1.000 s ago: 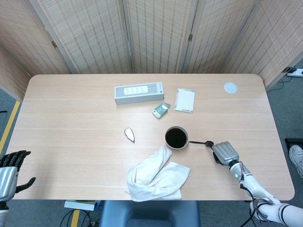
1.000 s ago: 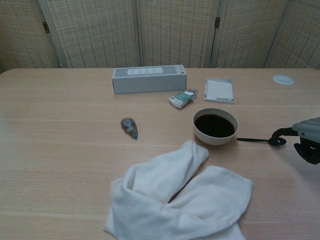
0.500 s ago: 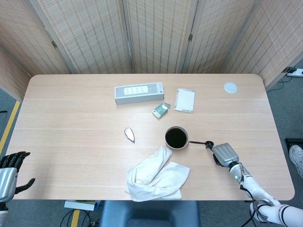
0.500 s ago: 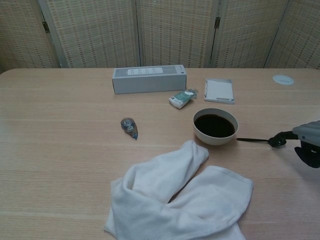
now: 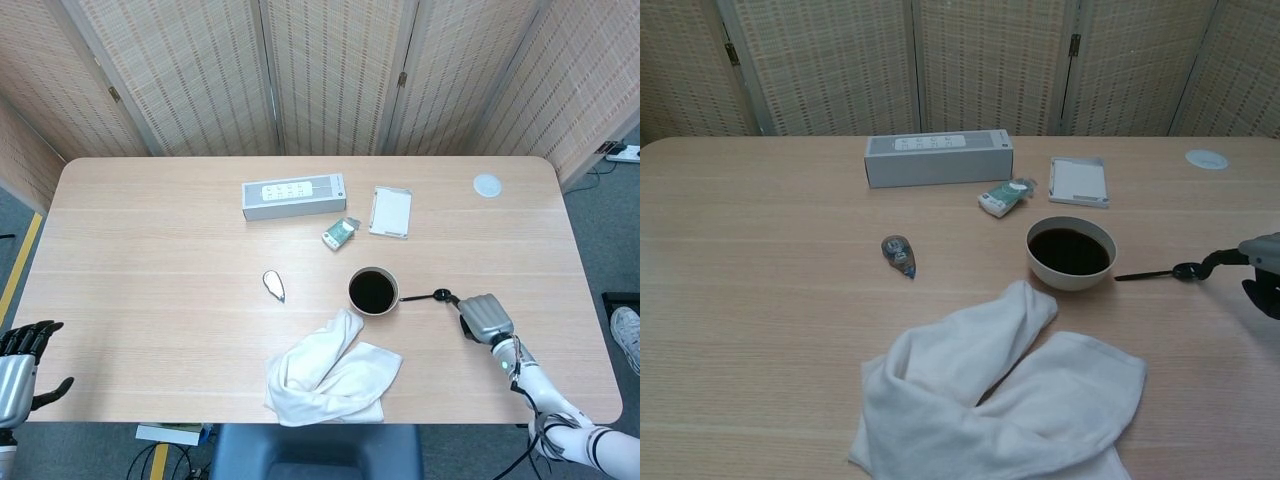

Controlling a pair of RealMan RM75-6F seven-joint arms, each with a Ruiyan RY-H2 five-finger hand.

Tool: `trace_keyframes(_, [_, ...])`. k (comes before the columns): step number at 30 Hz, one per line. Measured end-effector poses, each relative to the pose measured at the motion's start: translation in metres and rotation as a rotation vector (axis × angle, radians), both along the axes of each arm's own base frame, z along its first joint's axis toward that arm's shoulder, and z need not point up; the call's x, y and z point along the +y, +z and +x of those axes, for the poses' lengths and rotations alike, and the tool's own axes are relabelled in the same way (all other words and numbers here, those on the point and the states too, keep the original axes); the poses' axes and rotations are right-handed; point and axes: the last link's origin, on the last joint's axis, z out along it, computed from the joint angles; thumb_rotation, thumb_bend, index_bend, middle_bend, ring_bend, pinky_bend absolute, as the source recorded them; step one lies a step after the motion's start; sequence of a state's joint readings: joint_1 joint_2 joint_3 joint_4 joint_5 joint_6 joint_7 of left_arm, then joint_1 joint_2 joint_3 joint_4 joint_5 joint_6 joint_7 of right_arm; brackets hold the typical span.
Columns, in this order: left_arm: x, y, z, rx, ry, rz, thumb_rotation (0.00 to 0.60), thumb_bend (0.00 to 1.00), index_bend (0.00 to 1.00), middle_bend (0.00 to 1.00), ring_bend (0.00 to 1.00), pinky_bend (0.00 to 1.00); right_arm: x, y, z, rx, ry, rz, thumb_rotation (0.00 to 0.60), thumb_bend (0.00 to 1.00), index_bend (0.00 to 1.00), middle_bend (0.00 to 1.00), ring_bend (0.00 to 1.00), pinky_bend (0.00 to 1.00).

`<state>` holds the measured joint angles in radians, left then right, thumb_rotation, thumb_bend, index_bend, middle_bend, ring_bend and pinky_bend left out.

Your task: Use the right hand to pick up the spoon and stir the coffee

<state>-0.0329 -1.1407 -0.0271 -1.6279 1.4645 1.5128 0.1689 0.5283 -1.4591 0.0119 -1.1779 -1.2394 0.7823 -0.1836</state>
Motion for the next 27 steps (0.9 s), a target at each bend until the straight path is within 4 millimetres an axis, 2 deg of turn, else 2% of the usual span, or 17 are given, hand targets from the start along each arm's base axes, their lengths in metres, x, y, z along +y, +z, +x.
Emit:
trace_keyframes(2, [0.0,0.0,0.0,0.0,0.001,0.0,0.6,0.21,0.22,0.21,0.19,0.19,-0.003,0.003,0.0,0.0,0.0,-0.012,0.6,0.74,0.24,0.98,1.0,1.0])
trace_keyframes(5, [0.0,0.001,0.0,-0.001,0.001,0.004,0.6,0.22,0.22,0.21,0.19,0.19,-0.004,0.007,0.003,-0.012,0.008,-0.028,0.6,0.63,0.24,0.91,1.0,1.0])
trace_keyframes(9, [0.0,0.002,0.001,-0.003,-0.001,0.005,0.6,0.21,0.22,0.21,0.19,0.19,-0.004,0.013,0.014,-0.049,0.04,-0.068,0.6,0.37,0.24,0.78,0.87,1.0])
trace_keyframes(11, [0.001,0.002,0.001,-0.006,-0.006,0.005,0.6,0.21,0.22,0.21,0.19,0.19,-0.004,0.017,0.024,-0.08,0.063,-0.093,0.6,0.28,0.24,0.73,0.79,0.95])
trace_keyframes(13, [0.001,0.002,0.002,-0.009,-0.009,0.005,0.6,0.21,0.22,0.21,0.19,0.19,-0.003,0.021,0.034,-0.118,0.081,-0.12,0.6,0.19,0.24,0.68,0.71,0.84])
trace_keyframes(18, [0.0,0.002,0.002,-0.016,-0.012,0.009,0.6,0.21,0.22,0.21,0.19,0.19,-0.002,0.025,0.052,-0.21,0.086,-0.161,0.6,0.08,0.24,0.63,0.65,0.75])
trace_keyframes(20, [-0.001,0.002,0.002,-0.017,-0.012,0.011,0.6,0.21,0.22,0.21,0.19,0.19,-0.002,0.023,0.055,-0.23,0.073,-0.164,0.6,0.04,0.24,0.63,0.65,0.74])
trace_keyframes(22, [-0.001,0.003,0.002,-0.019,-0.013,0.012,0.6,0.22,0.22,0.21,0.19,0.19,-0.002,0.02,0.056,-0.235,0.064,-0.162,0.6,0.03,0.24,0.65,0.71,0.75])
trace_keyframes(25, [-0.002,0.003,0.002,-0.02,-0.013,0.012,0.6,0.21,0.22,0.21,0.19,0.19,-0.003,0.016,0.058,-0.215,0.065,-0.154,0.6,0.1,0.28,0.77,0.87,0.87])
trace_keyframes(27, [-0.003,0.003,0.001,-0.021,-0.013,0.011,0.6,0.22,0.22,0.21,0.19,0.19,-0.005,0.011,0.059,-0.197,0.07,-0.146,0.6,0.14,0.31,0.82,0.92,0.92])
